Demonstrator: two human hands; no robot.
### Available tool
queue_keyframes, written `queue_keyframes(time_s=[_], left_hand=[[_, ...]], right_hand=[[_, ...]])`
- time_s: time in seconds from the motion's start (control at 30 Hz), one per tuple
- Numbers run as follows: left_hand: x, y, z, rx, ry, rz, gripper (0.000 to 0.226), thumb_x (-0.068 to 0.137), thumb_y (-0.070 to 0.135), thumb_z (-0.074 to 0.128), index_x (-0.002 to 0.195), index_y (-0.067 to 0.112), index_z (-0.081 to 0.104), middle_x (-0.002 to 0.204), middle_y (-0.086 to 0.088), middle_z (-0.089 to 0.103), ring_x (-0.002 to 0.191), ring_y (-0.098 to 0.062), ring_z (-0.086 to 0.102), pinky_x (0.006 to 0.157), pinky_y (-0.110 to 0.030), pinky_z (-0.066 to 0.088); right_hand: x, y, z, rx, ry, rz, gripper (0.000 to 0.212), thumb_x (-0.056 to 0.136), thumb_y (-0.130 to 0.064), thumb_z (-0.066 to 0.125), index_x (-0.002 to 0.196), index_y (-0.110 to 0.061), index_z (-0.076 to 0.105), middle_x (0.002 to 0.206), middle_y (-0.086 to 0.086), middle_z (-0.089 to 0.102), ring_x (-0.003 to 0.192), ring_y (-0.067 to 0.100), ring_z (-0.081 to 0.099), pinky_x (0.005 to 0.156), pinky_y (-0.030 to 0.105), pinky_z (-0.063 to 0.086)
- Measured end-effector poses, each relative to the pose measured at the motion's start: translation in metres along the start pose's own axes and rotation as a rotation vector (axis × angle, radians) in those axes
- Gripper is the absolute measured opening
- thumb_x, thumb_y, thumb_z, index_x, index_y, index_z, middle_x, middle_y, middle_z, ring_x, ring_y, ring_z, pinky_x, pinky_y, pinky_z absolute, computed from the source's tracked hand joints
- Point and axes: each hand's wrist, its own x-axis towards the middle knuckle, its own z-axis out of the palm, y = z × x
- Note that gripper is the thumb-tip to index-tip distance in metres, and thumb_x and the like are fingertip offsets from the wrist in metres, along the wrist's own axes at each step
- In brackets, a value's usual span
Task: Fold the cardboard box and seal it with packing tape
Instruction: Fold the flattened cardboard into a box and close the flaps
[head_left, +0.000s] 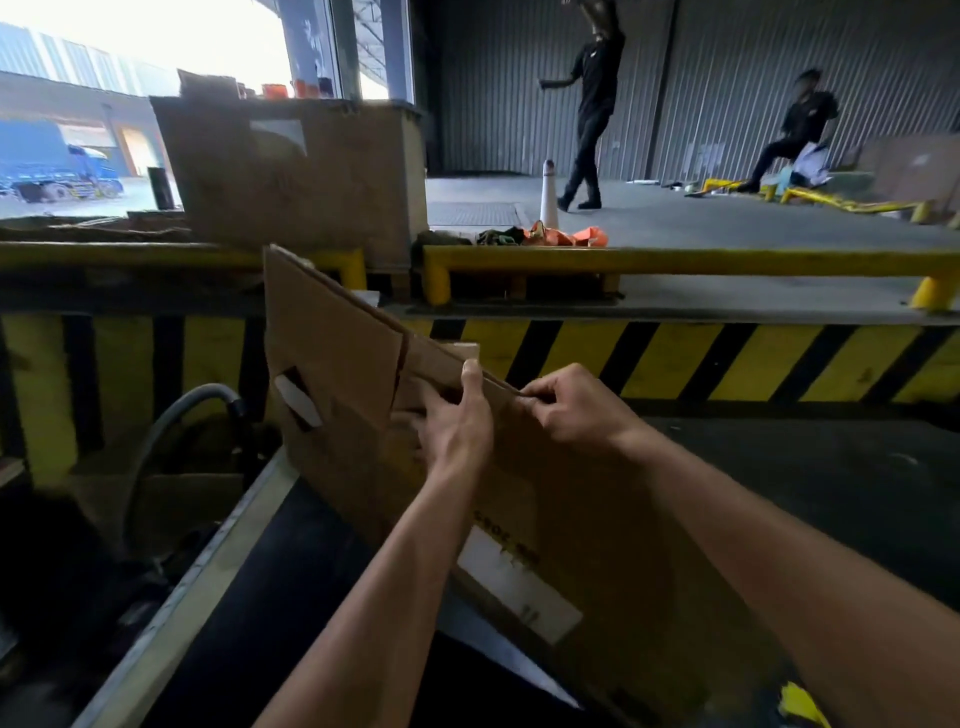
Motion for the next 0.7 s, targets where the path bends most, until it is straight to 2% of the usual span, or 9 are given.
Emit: queue_keyframes(time_s=[0.03, 0.1, 0.2, 0.3, 0.4, 0.53, 0.6, 0.7], left_hand=[[0.004, 0.003, -0.002, 0.044, 0.003, -0.015, 0.084, 0.097, 0.072, 0.037, 0.159, 0.042, -0.011, 0.169, -0.02, -0.005, 0.15, -0.051, 0.015, 0.119, -0.062, 0.02], [0.013, 0.006, -0.005, 0.115, 0.012, -0.05, 0.086, 0.095, 0.074, 0.037, 0.159, 0.043, -0.01, 0.169, -0.02, -0.007, 0.15, -0.053, 0.014, 0.119, -0.063, 0.019], [0.025, -0.005, -0.007, 0.134, -0.018, -0.08, 0.085, 0.094, 0.074, 0.038, 0.16, 0.042, -0.005, 0.169, -0.019, 0.004, 0.149, -0.049, 0.02, 0.119, -0.061, 0.024], [0.032, -0.029, -0.006, 0.117, -0.1, -0.155, 0.104, 0.076, 0.086, 0.043, 0.158, 0.045, -0.006, 0.167, -0.02, 0.016, 0.146, -0.05, 0.028, 0.114, -0.066, 0.031], [0.03, -0.047, -0.006, 0.06, -0.153, -0.152, 0.107, 0.072, 0.083, 0.05, 0.159, 0.044, 0.001, 0.164, -0.015, 0.027, 0.141, -0.045, 0.038, 0.111, -0.064, 0.037], [0.027, -0.049, -0.007, 0.04, -0.194, -0.117, 0.114, 0.061, 0.09, 0.049, 0.158, 0.045, 0.007, 0.161, -0.014, 0.032, 0.14, -0.042, 0.04, 0.111, -0.063, 0.038], [0.024, -0.052, -0.007, 0.031, -0.205, -0.112, 0.116, 0.06, 0.09, 0.048, 0.159, 0.046, 0.007, 0.162, -0.014, 0.03, 0.14, -0.042, 0.04, 0.112, -0.062, 0.037], [0.022, -0.053, -0.014, -0.02, -0.206, -0.121, 0.106, 0.067, 0.086, 0.051, 0.158, 0.046, 0.015, 0.154, -0.013, 0.041, 0.129, -0.039, 0.05, 0.107, -0.06, 0.042]], right_hand=[[-0.002, -0.003, -0.003, 0.073, -0.019, 0.016, 0.022, 0.099, -0.021, 0.056, 0.093, -0.01, 0.074, 0.073, 0.009, 0.07, 0.048, 0.004, 0.055, 0.046, 0.02, 0.042], [-0.004, -0.007, -0.004, 0.177, -0.049, 0.037, 0.025, 0.098, -0.021, 0.058, 0.092, -0.003, 0.075, 0.071, 0.009, 0.071, 0.052, 0.008, 0.061, 0.046, 0.02, 0.047], [-0.002, -0.003, 0.008, 0.176, -0.052, 0.053, 0.029, 0.098, -0.025, 0.058, 0.088, -0.004, 0.077, 0.079, 0.012, 0.075, 0.072, 0.025, 0.072, 0.066, 0.039, 0.058], [-0.001, 0.004, 0.033, 0.103, -0.063, 0.072, 0.034, 0.097, -0.031, 0.058, 0.081, -0.008, 0.077, 0.074, 0.009, 0.074, 0.069, 0.026, 0.071, 0.07, 0.047, 0.059], [-0.003, 0.007, 0.048, 0.047, -0.076, 0.093, 0.039, 0.097, -0.039, 0.056, 0.078, -0.014, 0.078, 0.071, 0.002, 0.074, 0.066, 0.016, 0.072, 0.074, 0.044, 0.06], [-0.003, 0.012, 0.042, 0.2, -0.039, 0.229, 0.057, 0.1, -0.048, 0.045, 0.07, -0.009, 0.073, 0.066, 0.006, 0.071, 0.059, 0.021, 0.067, 0.075, 0.043, 0.056], [-0.006, 0.016, 0.039, 0.191, -0.047, 0.233, 0.052, 0.1, -0.046, 0.048, 0.075, -0.01, 0.076, 0.07, 0.005, 0.073, 0.062, 0.018, 0.068, 0.075, 0.042, 0.056], [-0.007, 0.022, 0.036, 0.156, -0.097, 0.186, 0.031, 0.098, -0.036, 0.057, 0.09, -0.015, 0.078, 0.081, 0.001, 0.076, 0.075, 0.014, 0.072, 0.076, 0.035, 0.058]])
